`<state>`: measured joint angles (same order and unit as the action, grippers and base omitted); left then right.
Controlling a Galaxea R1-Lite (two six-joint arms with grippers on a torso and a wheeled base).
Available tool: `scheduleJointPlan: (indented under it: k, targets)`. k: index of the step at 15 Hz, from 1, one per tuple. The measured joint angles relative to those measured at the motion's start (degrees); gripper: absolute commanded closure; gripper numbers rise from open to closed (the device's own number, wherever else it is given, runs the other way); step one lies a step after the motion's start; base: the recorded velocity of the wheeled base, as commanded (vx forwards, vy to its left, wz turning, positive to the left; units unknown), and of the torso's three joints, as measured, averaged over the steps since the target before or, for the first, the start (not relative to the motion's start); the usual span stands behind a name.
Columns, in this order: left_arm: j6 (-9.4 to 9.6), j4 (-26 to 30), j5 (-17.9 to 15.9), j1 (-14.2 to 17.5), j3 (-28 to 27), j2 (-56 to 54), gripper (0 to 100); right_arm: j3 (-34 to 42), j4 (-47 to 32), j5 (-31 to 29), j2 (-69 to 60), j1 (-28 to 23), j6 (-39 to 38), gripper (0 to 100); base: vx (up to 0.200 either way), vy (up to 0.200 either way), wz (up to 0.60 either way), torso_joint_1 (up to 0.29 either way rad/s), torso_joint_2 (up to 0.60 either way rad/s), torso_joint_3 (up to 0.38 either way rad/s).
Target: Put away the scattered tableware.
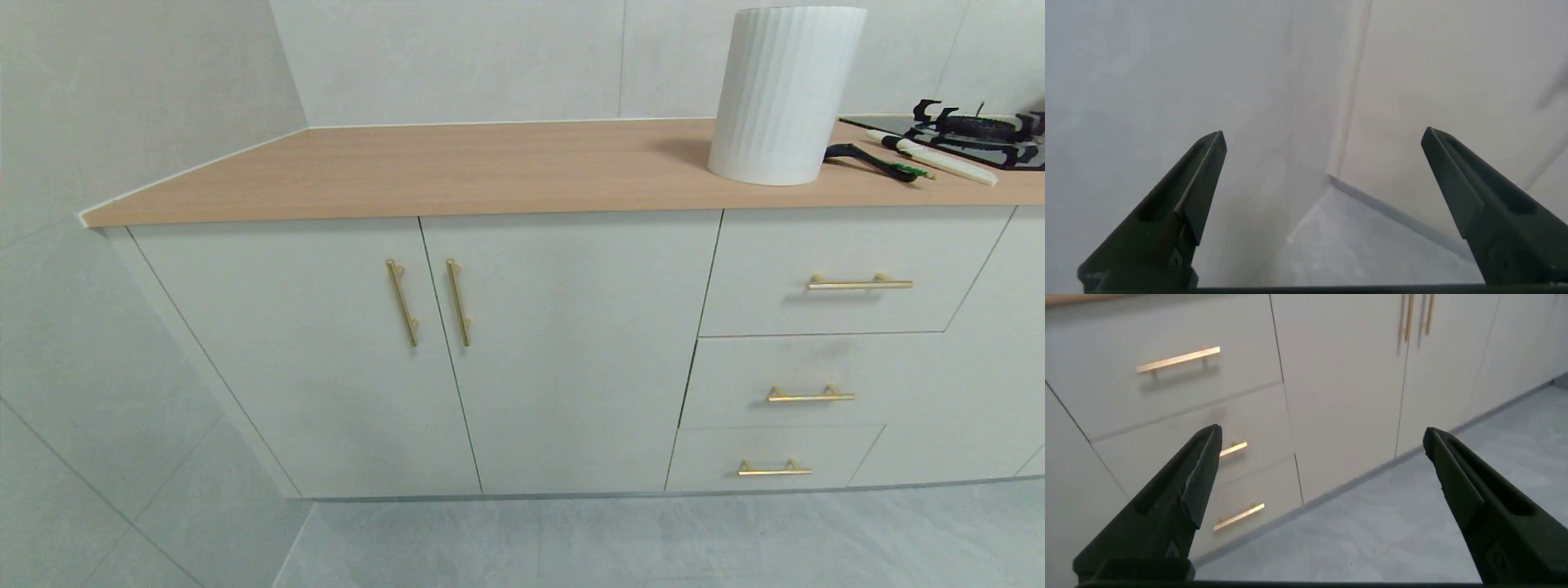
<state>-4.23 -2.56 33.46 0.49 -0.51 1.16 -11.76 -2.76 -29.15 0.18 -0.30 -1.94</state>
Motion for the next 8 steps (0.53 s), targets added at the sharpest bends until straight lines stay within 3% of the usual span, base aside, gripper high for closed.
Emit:
scheduleJointPlan:
  k: [1, 2, 3, 4, 5, 8]
  targets:
    - [0.1, -0.06, -2.54, 0.09, 0.22, -0.45, 0, 1.21, 1.63, 2.08, -0.09, 0.0, 0.09, 0, 0.0, 0.0, 0.0, 0.0, 0.0, 0.0]
    - [0.24, 0.07, -9.39, 0.09, 0.4, -0.76, 0, 3.3, 4.01, 5.78, -0.16, -0.07, 0.22, 0, 0.0, 0.0, 0.0, 0.0, 0.0, 0.0]
    - [0.43, 0.11, -18.63, 0.11, 0.41, -0.95, 0, 5.75, 6.25, 9.74, -0.18, -0.07, 0.44, 0, 0.0, 0.0, 0.0, 0.0, 0.0, 0.0]
    - [0.67, 0.22, -24.73, 0.11, 0.46, -1.06, 0, 7.67, 7.16, 12.04, -0.21, -0.05, 0.77, 0, 0.0, 0.0, 0.0, 0.0, 0.0, 0.0]
    - [1.66, 0.45, -27.67, 0.09, 0.51, -1.11, 0, 9.4, 7.13, 13.78, -0.23, 0.0, 1.23, 0, 0.0, 0.0, 0.0, 0.0, 0.0, 0.0]
    - [4.05, 2.18, -29.81, 0.06, 0.51, -1.18, 0, 11.39, 5.21, 17.34, -0.23, -0.05, 1.37, 0, 0.0, 0.0, 0.0, 0.0, 0.0, 0.0]
